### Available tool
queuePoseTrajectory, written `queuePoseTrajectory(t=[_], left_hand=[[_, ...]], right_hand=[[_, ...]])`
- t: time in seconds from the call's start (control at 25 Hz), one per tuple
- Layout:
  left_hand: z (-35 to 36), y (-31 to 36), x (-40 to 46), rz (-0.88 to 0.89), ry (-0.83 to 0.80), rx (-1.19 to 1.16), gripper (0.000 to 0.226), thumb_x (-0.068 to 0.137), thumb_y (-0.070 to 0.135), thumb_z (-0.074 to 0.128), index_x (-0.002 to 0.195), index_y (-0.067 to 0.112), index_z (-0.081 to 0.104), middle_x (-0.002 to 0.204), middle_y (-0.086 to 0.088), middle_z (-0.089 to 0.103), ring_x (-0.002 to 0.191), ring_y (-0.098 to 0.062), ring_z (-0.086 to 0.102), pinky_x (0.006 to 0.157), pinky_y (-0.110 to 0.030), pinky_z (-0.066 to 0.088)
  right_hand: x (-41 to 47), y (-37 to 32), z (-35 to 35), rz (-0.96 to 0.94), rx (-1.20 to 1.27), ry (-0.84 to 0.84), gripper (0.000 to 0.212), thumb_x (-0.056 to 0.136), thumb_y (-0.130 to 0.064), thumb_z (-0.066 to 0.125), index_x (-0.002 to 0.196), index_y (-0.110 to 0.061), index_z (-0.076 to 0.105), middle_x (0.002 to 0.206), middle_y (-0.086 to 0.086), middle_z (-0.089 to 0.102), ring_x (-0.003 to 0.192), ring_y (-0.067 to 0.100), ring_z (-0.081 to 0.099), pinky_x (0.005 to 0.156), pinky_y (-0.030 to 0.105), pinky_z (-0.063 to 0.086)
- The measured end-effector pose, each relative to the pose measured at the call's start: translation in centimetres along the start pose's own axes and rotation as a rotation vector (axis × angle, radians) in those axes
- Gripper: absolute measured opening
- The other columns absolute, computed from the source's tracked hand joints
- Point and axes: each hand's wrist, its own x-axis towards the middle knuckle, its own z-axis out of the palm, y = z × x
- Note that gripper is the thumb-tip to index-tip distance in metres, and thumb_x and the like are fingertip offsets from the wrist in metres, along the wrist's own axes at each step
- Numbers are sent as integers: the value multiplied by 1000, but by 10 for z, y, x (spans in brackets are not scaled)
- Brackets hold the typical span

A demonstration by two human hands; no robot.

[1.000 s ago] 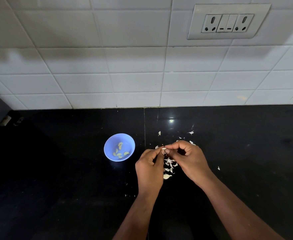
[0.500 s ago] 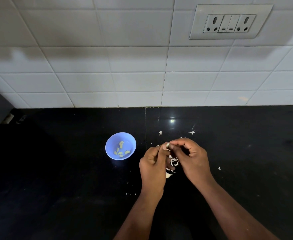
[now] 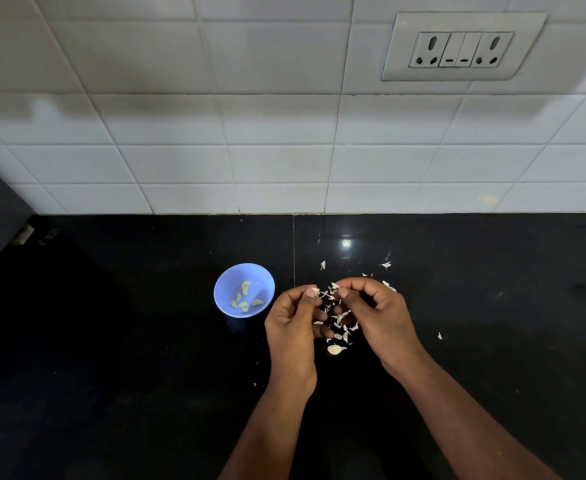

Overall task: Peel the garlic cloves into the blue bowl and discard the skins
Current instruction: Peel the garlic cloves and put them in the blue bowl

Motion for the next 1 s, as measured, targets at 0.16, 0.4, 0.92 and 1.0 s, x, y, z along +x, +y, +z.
queuePoseTrajectory(t=[0.16, 0.4, 0.92, 1.0], left_hand=[[-18, 10, 13, -35, 95, 105, 18, 101, 3, 48, 87, 7, 58, 74, -7, 60, 60, -19, 55, 42, -29, 43], [-55, 54, 58, 143, 56, 1034, 31, 102, 33, 55, 79, 11, 56, 68, 5, 60, 64, -16, 56, 60, -31, 42], [-56, -2, 45, 593, 39, 1048, 22, 99, 21, 61, 119, 22, 70, 113, 5, 69, 108, -15, 59, 98, -43, 49], [-44, -20, 29, 320, -75, 791, 15, 100, 22, 66, 114, 27, 68, 103, 9, 69, 90, -7, 66, 85, -37, 57]], right_hand=[[11, 12, -14, 73, -218, 121, 7, 93, -19, 77, 89, -24, 81, 78, 0, 78, 69, 25, 74, 71, 47, 63], [26, 33, -39, 113, -711, 83, 8, 91, -46, 73, 87, -40, 68, 81, -15, 72, 72, 8, 68, 73, 38, 59], [-1, 50, -8, -158, -1088, -391, 15, 94, -43, 70, 108, -38, 73, 103, -21, 59, 93, 1, 61, 73, 21, 43], [-1, 53, -5, -117, -949, -317, 9, 91, -39, 73, 99, -34, 71, 99, -18, 63, 91, 3, 62, 78, 28, 50]])
